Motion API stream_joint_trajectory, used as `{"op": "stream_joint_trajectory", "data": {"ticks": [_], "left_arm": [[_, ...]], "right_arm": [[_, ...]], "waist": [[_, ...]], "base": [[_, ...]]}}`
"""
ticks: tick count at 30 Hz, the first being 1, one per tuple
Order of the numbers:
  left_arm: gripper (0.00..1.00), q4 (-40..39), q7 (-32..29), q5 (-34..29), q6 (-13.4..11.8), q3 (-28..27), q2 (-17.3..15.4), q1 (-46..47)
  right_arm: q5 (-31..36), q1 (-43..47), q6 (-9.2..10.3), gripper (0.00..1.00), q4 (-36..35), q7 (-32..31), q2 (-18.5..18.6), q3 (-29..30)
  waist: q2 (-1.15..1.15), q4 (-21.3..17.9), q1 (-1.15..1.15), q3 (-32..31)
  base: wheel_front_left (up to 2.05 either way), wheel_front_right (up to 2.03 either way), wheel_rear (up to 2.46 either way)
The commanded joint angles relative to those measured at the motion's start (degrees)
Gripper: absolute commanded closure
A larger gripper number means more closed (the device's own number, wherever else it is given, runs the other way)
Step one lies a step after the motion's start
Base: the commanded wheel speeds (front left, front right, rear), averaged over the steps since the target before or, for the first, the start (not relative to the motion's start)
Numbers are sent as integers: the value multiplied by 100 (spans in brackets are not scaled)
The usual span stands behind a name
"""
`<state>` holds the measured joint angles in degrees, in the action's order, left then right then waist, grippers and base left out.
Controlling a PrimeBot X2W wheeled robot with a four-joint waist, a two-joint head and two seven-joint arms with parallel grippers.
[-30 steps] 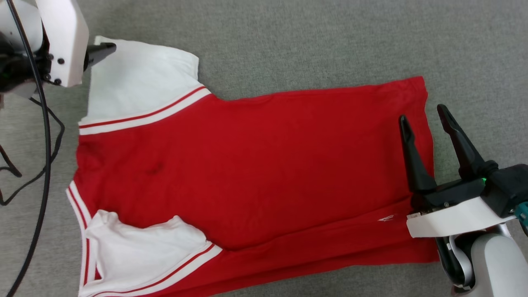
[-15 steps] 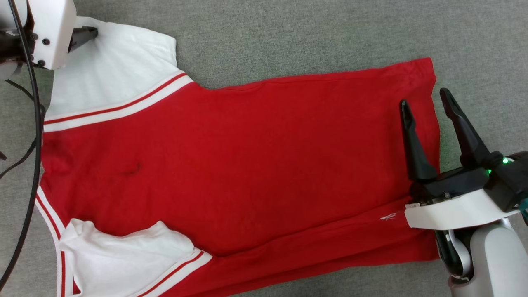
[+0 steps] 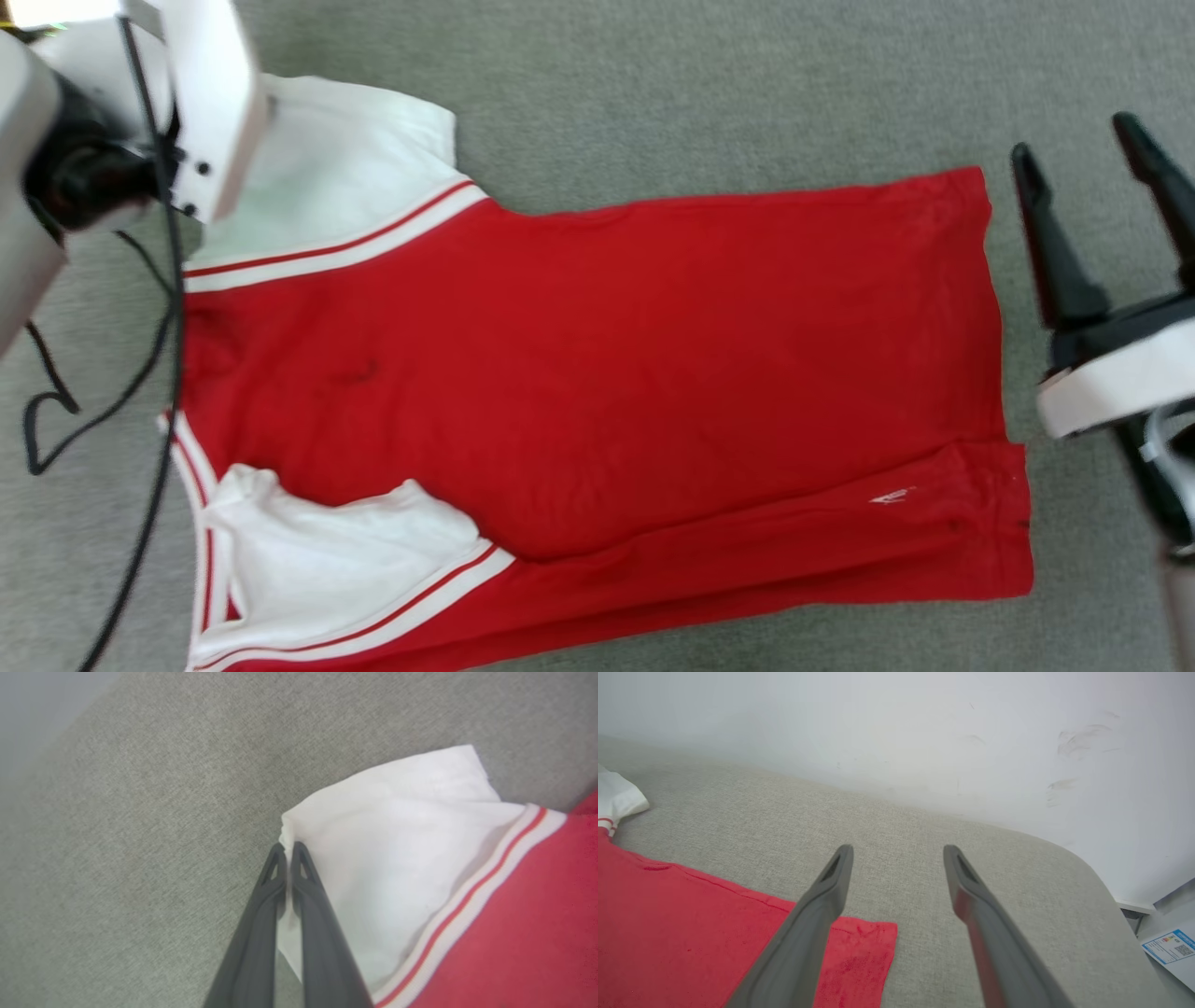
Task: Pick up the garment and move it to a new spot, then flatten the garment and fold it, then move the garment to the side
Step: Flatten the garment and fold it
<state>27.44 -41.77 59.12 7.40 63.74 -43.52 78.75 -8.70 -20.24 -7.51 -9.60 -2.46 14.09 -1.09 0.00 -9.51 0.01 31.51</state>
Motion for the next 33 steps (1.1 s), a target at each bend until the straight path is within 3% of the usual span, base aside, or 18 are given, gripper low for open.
{"op": "stream_joint_trajectory", "data": {"ticks": [1, 8, 11, 16, 21, 33], "left_arm": [[100, -150, 129, -1, 1, 62, 14, -121], [100, -748, 598, 128, 3, 302, -60, -326], [100, -919, 755, 178, 4, 378, -50, -371], [100, -1088, 915, 188, 4, 489, -12, -278], [100, -1157, 1033, 158, 4, 577, 23, -163], [100, -1119, 1244, 180, 4, 774, 81, 117]], "right_arm": [[-215, -212, 5, 0, -7, -432, 263, 11], [-1286, -833, 7, 0, 427, -3020, 1451, -253], [-1734, -1084, 6, 0, 658, -4012, 1746, -467], [-2047, -1513, 7, 0, 1034, -5087, 2078, -807], [-2117, -1867, 5, 0, 1521, -5423, 1931, -1033], [-2007, -2037, 1, 0, 2895, -5217, 1580, -2082]], "waist": [[0, 193, -1, -228], [0, 475, -1, -495], [0, 585, -1, -526], [0, 759, -1, -481], [0, 884, -1, -364], [0, 1002, -1, -84]], "base": [[0, 0, 0], [0, 0, 0], [0, 0, 0], [0, 0, 0], [0, 0, 0], [0, 0, 0]]}}
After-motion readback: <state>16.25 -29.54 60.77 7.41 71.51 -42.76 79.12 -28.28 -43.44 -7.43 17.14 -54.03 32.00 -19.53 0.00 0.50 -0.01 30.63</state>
